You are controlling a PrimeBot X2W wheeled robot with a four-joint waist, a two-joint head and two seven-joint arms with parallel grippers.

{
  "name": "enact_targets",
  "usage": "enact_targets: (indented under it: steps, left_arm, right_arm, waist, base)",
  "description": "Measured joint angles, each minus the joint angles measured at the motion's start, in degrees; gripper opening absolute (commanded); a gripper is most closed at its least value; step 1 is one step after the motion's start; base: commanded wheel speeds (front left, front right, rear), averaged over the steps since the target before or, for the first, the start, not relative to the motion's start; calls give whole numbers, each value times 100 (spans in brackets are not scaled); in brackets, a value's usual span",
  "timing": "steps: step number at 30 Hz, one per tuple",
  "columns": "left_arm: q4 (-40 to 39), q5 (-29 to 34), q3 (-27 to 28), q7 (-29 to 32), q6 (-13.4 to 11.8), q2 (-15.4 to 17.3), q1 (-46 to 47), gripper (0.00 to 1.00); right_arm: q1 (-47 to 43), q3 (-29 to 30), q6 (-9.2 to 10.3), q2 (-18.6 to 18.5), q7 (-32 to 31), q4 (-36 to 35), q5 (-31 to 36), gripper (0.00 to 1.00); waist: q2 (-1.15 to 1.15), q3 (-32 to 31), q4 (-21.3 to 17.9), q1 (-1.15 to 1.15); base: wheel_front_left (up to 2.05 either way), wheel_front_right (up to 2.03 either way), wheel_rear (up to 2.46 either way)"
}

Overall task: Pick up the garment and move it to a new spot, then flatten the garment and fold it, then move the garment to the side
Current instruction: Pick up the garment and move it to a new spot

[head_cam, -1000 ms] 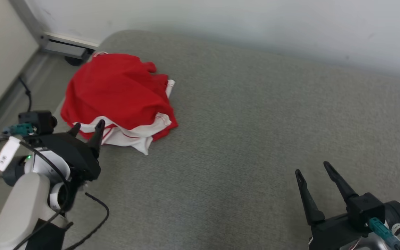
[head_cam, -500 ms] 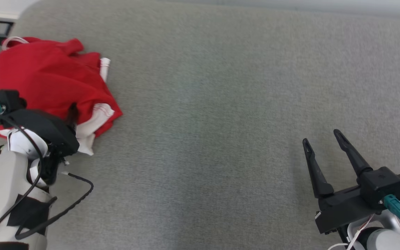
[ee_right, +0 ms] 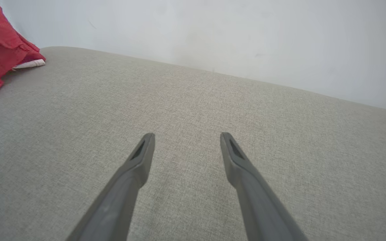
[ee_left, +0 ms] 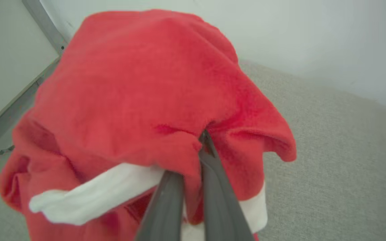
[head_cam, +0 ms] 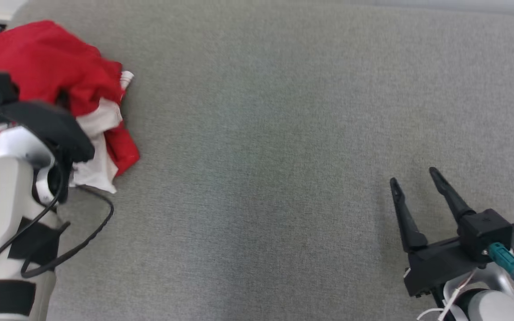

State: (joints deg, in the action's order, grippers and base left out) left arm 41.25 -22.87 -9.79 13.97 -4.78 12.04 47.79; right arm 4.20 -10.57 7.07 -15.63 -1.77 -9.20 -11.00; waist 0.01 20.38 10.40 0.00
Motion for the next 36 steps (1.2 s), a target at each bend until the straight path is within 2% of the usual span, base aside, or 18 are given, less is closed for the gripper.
enact_targets:
  steps: [6, 8, 13, 14, 17, 21, 28, 36]
  left_arm:
    - [-513, 374, -397, -349, 35, -54, 292, 0]
    - [-749, 428, -527, -409, 132, -108, 329, 0]
    - [-1302, 488, -904, -500, 357, -407, 341, 0]
    - [-1439, 488, -1061, -500, 486, -552, 342, 0]
    - [-1528, 493, -1374, -474, 610, -836, 315, 0]
    - [-1817, 483, -1823, -286, 783, -1056, 2, 0]
    - [-1937, 524, -2550, 138, 706, -1034, -615, 0]
    - [-1183, 645, -2872, 522, 213, -1000, -787, 0]
  right_arm:
    - [133, -135, 0, 259, 33, 318, -160, 100]
    - [137, -194, 0, 371, 73, 431, -172, 100]
    - [168, -304, 0, 637, 175, 712, -242, 100]
    - [159, -321, 0, 700, 193, 813, -268, 100]
    - [41, -315, 0, 742, 253, 928, -296, 100]
    - [-319, -314, 0, 770, 282, 903, -303, 100]
    - [-663, -274, 4, 783, 315, 649, -303, 100]
    - [-716, -314, 5, 873, 332, 481, -302, 100]
  waist:
    - [0, -376, 86, -1]
    - [0, -525, 93, -1]
    - [-1, -910, 25, -1]
    - [-1, -1057, -49, -1]
    - [-1, -1259, -217, -2]
    - [-1, -1493, -509, -2]
    - [-1, -1751, -1127, -2]
    - [-1, -1729, -1852, -1]
  base:
    - [0, 0, 0]
    - [0, 0, 0]
    - [0, 0, 0]
    - [0, 0, 0]
    - [0, 0, 0]
    - [0, 0, 0]
    - [0, 0, 0]
    - [0, 0, 0]
